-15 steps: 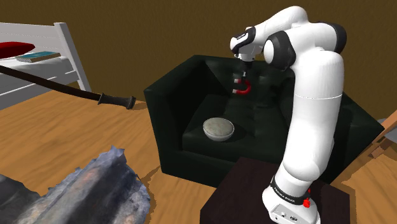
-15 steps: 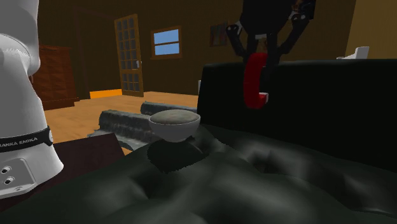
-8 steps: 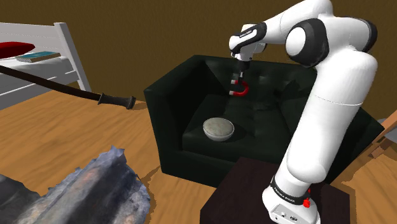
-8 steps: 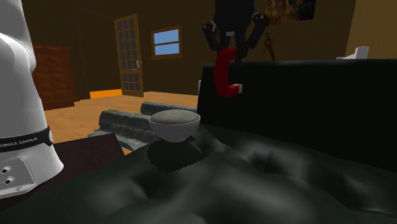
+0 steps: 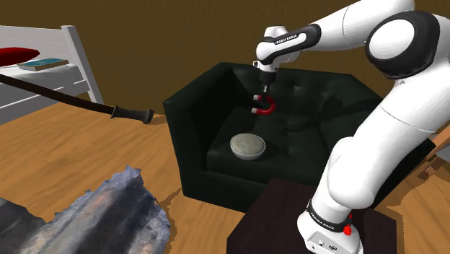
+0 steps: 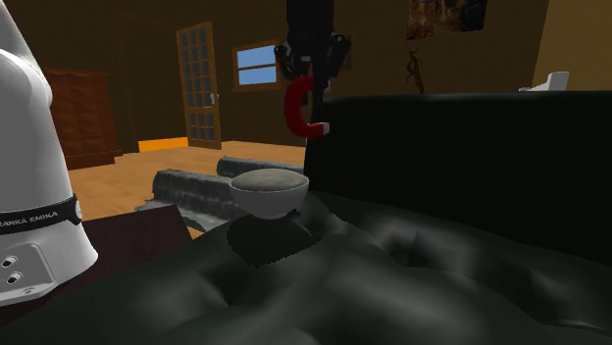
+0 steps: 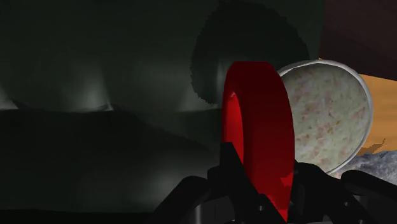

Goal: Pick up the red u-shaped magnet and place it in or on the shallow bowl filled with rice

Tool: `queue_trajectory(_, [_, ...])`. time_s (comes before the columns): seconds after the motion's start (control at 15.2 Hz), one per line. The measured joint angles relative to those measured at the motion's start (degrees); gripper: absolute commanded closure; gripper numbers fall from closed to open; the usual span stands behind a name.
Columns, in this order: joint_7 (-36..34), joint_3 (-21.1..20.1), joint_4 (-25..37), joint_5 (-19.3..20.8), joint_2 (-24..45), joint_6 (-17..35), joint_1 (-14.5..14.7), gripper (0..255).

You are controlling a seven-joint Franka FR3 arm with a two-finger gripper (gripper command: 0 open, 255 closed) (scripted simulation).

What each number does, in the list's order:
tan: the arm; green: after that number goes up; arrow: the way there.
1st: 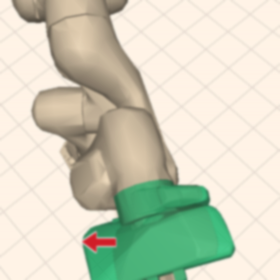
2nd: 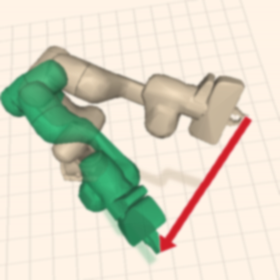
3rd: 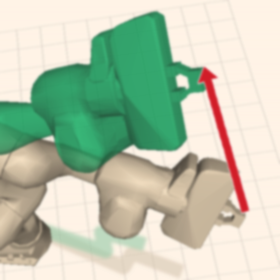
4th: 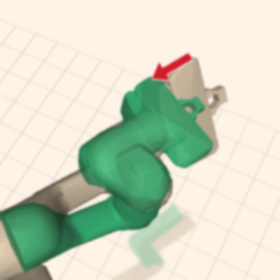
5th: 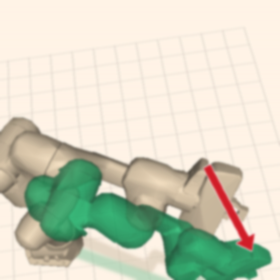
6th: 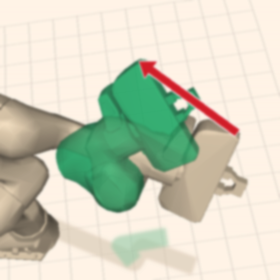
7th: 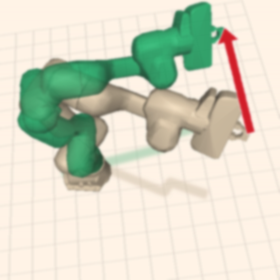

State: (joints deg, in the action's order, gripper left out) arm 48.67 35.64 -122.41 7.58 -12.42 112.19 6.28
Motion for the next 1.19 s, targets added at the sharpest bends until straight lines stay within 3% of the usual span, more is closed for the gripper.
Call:
queue_trajectory(0.26, [-7.1,-4.7,-5.4,2.3,-5.8,-0.4,0.9,255])
queue_trajectory(0.66, [-16.5,-11.8,-10.4,2.5,-11.7,-1.7,2.9,255])
queue_trajectory(1.19, [-17.8,-11.9,-15.3,2.6,-11.0,3.7,3.1,255])
